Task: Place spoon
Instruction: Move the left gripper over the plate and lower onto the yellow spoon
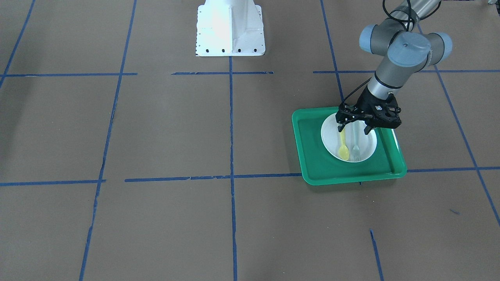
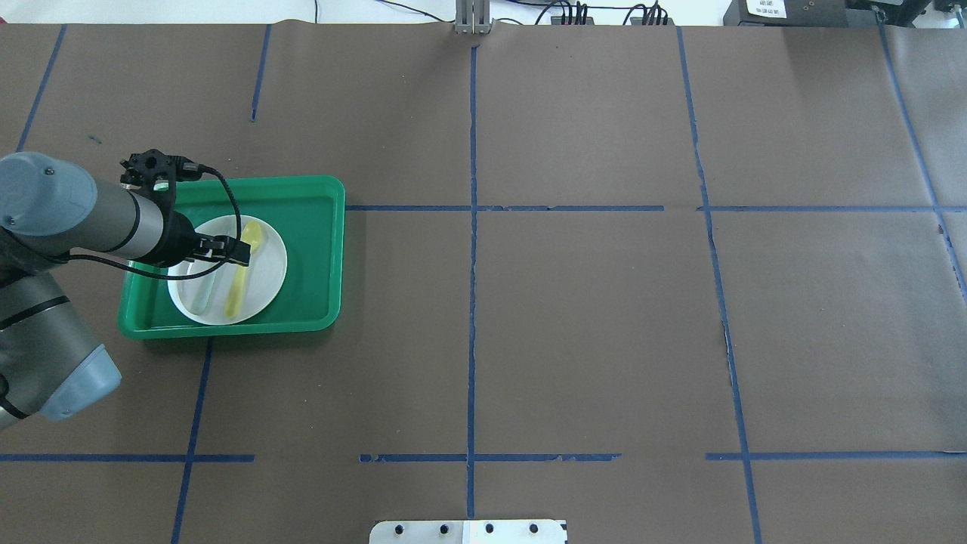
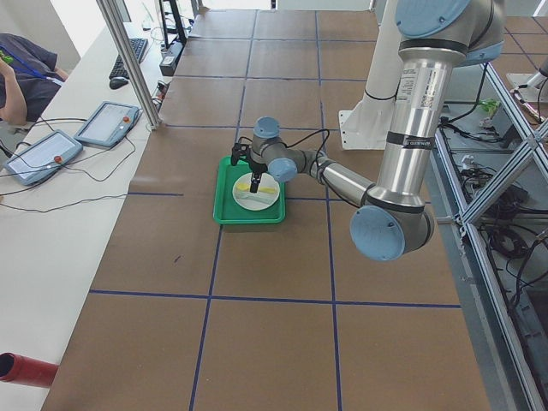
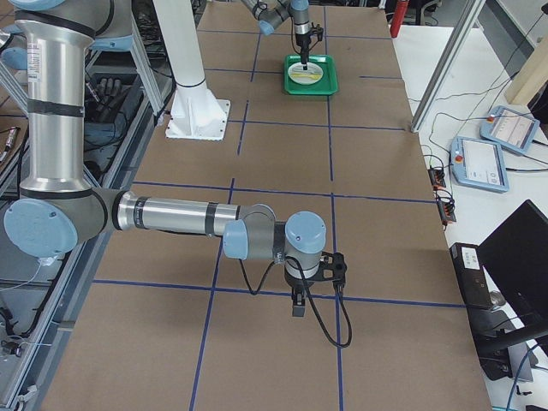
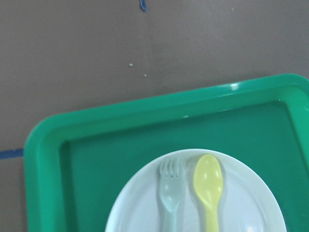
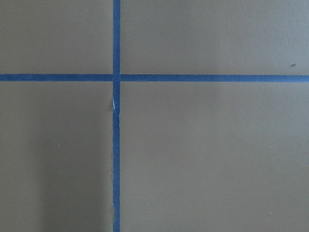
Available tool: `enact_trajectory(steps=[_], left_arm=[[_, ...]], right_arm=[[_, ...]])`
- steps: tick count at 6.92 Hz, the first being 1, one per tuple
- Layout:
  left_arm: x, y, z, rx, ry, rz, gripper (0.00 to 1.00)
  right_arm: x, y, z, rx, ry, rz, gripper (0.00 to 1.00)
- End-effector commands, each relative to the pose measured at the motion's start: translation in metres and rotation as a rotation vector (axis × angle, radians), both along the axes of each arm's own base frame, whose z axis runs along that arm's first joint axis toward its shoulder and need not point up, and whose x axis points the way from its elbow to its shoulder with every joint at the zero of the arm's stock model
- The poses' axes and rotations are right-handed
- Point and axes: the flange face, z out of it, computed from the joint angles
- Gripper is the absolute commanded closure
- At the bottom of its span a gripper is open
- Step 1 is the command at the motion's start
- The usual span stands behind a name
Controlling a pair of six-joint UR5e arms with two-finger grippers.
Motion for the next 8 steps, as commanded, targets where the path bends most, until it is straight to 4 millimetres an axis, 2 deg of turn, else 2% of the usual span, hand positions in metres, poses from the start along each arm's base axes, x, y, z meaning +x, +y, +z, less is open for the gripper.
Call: enact_trajectory(steps=[1, 2, 6, 8], left_arm=[[0.017, -0.005, -0.001, -0.006, -0.005, 0.006, 0.30], [0.020, -0.007, 0.001, -0.005, -0.011, 0.010, 0.36], [0.026, -0.012, 0.014, -0.021, -0.028, 0.013, 0.35], [0.030, -0.010, 0.014, -0.024, -0.027, 0.021, 0.36]], right_arm=[[0.000, -0.001, -0.001, 0.001, 0.000, 0.000, 0.00], [0.000, -0.001, -0.001, 0.002, 0.000, 0.000, 0.00], [0.000, -0.001, -0.001, 0.001, 0.000, 0.000, 0.00], [0.000, 0.000, 0.000, 0.000, 0.000, 0.000, 0.00]])
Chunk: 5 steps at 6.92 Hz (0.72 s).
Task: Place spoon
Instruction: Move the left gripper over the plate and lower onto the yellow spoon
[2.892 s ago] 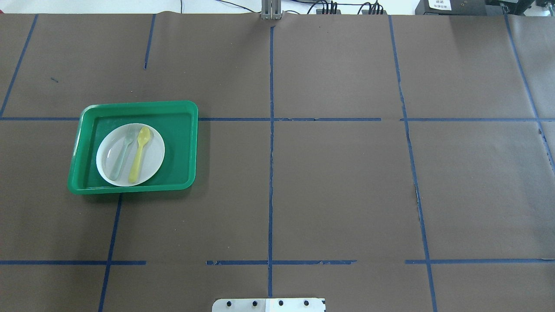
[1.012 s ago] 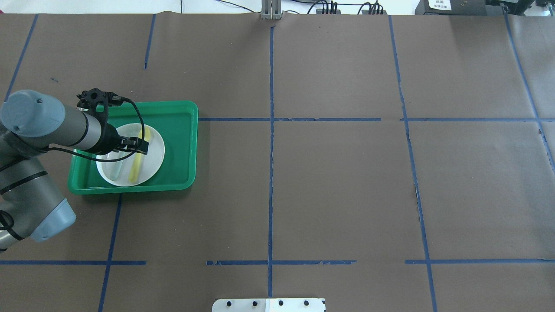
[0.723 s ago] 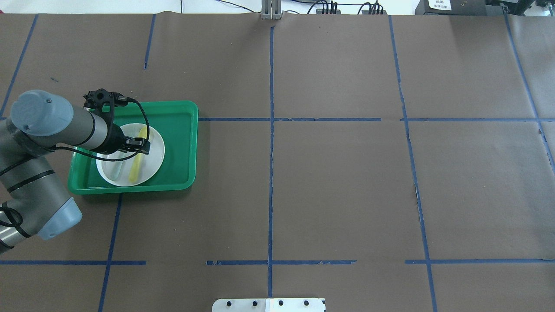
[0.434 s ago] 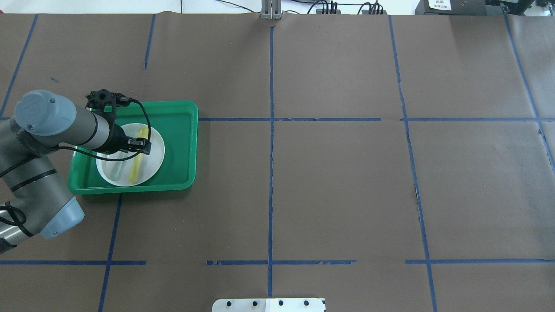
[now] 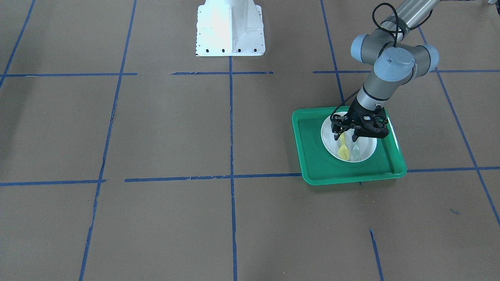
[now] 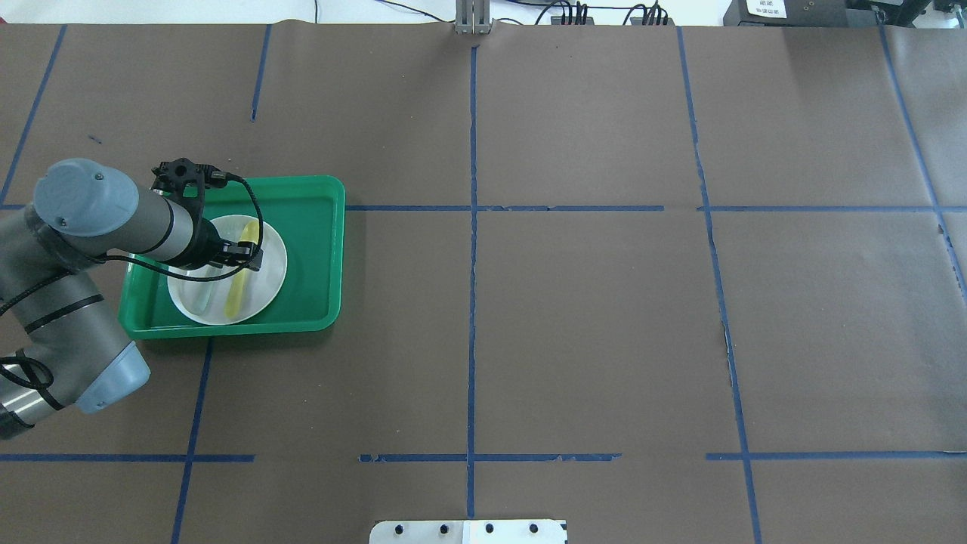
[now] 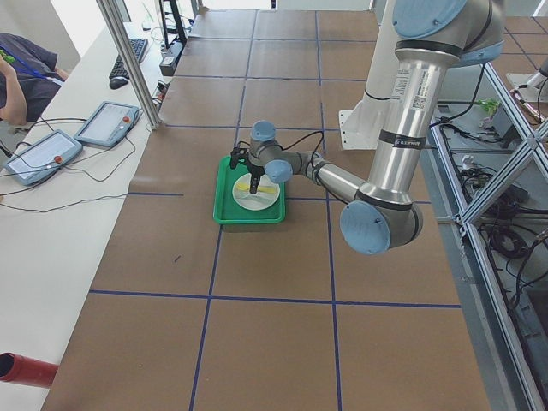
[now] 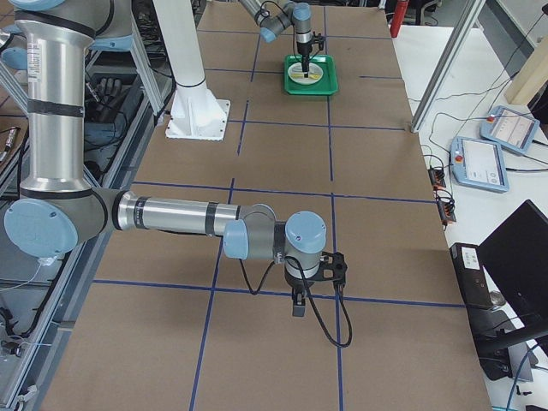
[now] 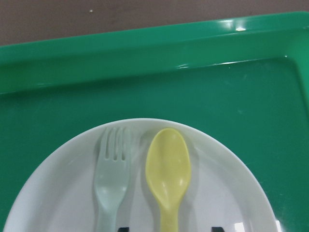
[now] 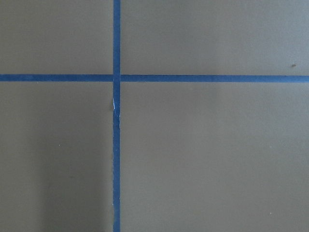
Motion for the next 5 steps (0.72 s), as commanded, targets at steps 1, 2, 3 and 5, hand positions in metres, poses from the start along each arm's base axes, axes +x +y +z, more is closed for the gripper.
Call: enact_trajectory(steps=[1, 2, 3, 5], left_arm=[[0.0091, 0.0050, -0.0017, -0.003, 0.005, 0.019, 0.43], [0.0103, 0.0055, -0.0025, -0.004, 0.005, 0.022, 0.49], [0.0114, 0.0045, -0.0020, -0.005, 0.004, 0.022, 0.49], [0.0120, 0.0054, -0.0001, -0.006, 0.001, 0.026, 0.49]], right_arm=[[0.0000, -0.0004, -0.0003, 0.000, 0.000, 0.000, 0.00], [0.0000, 0.0002, 0.0002, 0.000, 0.000, 0.000, 0.00], [0.0000, -0.0003, 0.0004, -0.002, 0.000, 0.000, 0.00], [0.0000, 0.0002, 0.0002, 0.000, 0.000, 0.000, 0.00]])
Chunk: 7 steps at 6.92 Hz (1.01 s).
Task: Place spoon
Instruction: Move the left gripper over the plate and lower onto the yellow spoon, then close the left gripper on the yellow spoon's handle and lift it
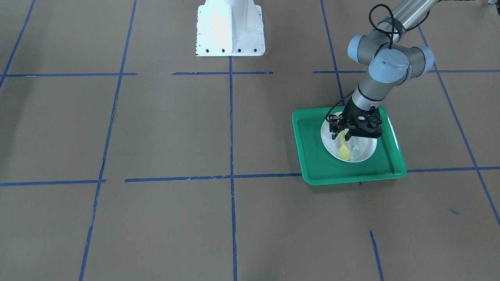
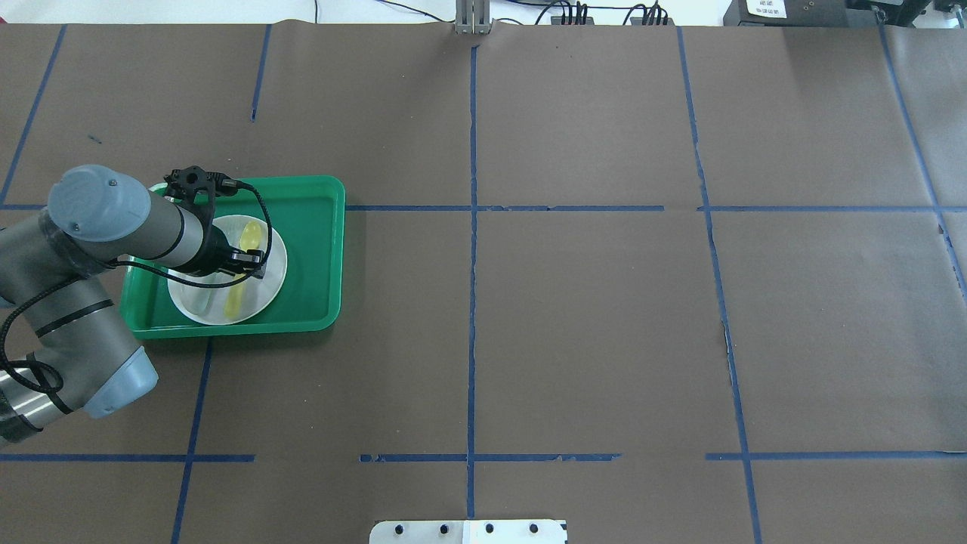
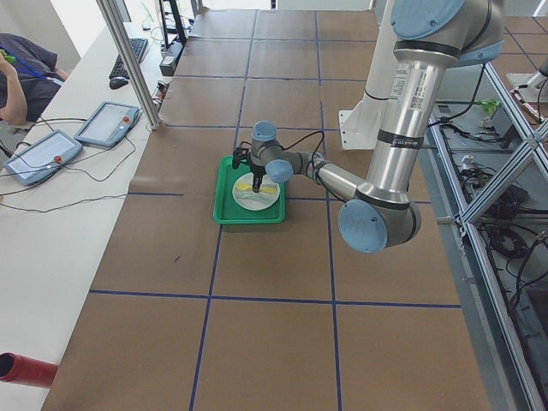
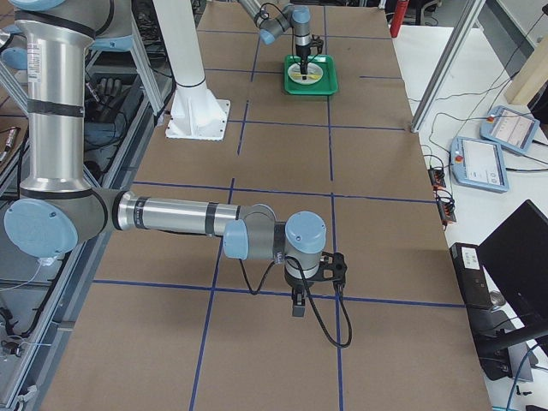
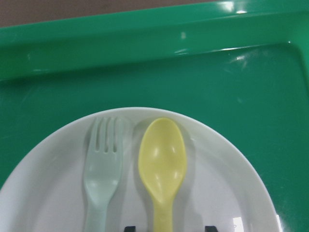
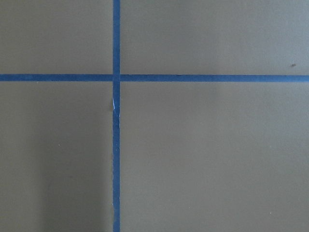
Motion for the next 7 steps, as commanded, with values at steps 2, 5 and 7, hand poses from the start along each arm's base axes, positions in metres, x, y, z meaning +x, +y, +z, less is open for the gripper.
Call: enact_trajectory(steps=[2, 5, 7], left_arm=[[-0.0018, 0.0012, 0.0010, 0.000, -0.003, 0.002, 0.50], [-0.0041, 0.0031, 0.0026, 0.000, -0.004, 0.003, 0.51], [-0.0038, 0.0028, 0.0048, 0.000, -0.011, 0.007, 0.78]], right_arm=[[0.0000, 0.0002, -0.0001, 0.000, 0.000, 0.000, 0.00], [0.0000, -0.0005, -0.0006, 0.000, 0.000, 0.000, 0.00], [0.0000, 0.0002, -0.0001, 0.000, 0.000, 0.000, 0.00]])
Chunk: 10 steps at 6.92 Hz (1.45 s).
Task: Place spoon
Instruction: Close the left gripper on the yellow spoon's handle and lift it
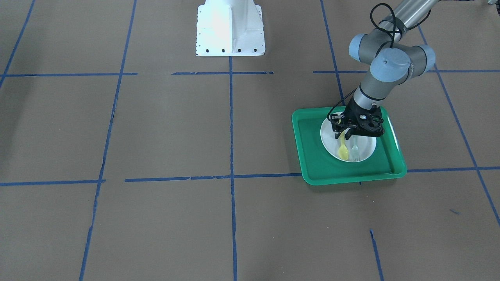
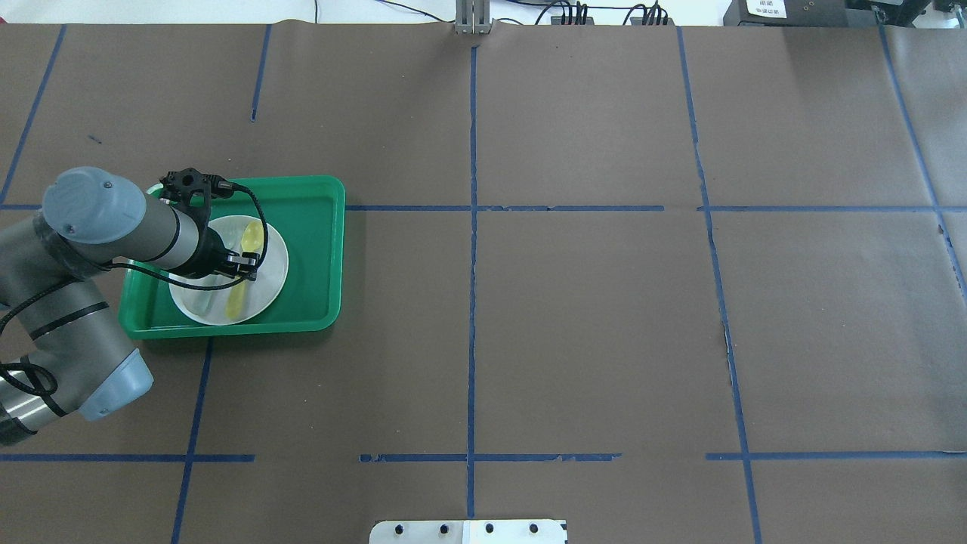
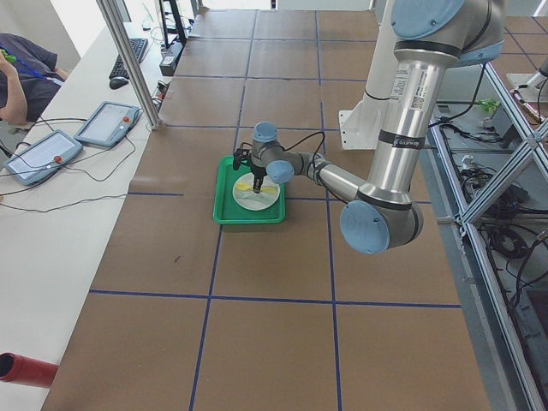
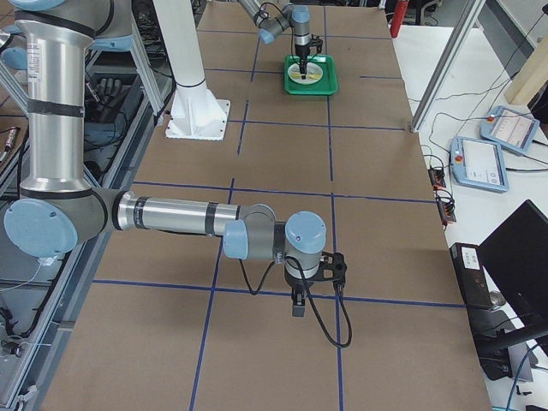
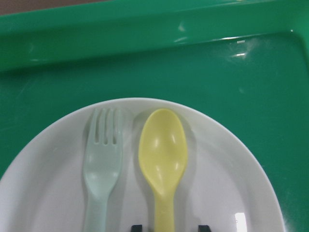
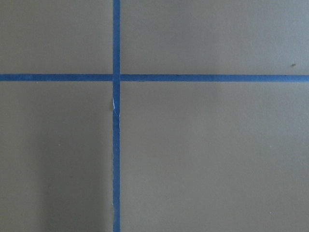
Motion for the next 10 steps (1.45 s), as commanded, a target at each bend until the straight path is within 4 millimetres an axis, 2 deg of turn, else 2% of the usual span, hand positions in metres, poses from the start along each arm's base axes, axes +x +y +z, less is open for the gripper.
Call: enact_trajectory(steps=[1, 2, 3, 6, 7, 10], left_arm=[[0.000, 0.000, 0.002, -0.001, -0.008, 0.004, 0.89], [-0.004, -0.002, 0.001, 0.001, -0.006, -0.002, 0.96], [-0.007, -0.003, -0.001, 0.002, -0.003, -0.007, 0.98], [-0.036, -0.024, -0.012, 0.010, 0.011, -0.071, 0.98], [-0.035, -0.026, -0.016, -0.002, 0.010, -0.082, 0.99], [-0.006, -0.047, -0.070, -0.098, -0.022, -0.128, 0.98]], right_arm=[[0.000, 0.000, 0.000, -0.001, 0.000, 0.000, 0.00], [0.000, 0.000, 0.000, 0.001, 0.000, 0.000, 0.00], [0.000, 0.000, 0.000, -0.001, 0.000, 0.000, 0.00], [0.000, -0.001, -0.001, 0.002, 0.000, 0.000, 0.00], [0.000, -0.001, -0.001, 0.002, 0.000, 0.000, 0.00], [0.000, -0.001, -0.001, 0.002, 0.000, 0.000, 0.00]])
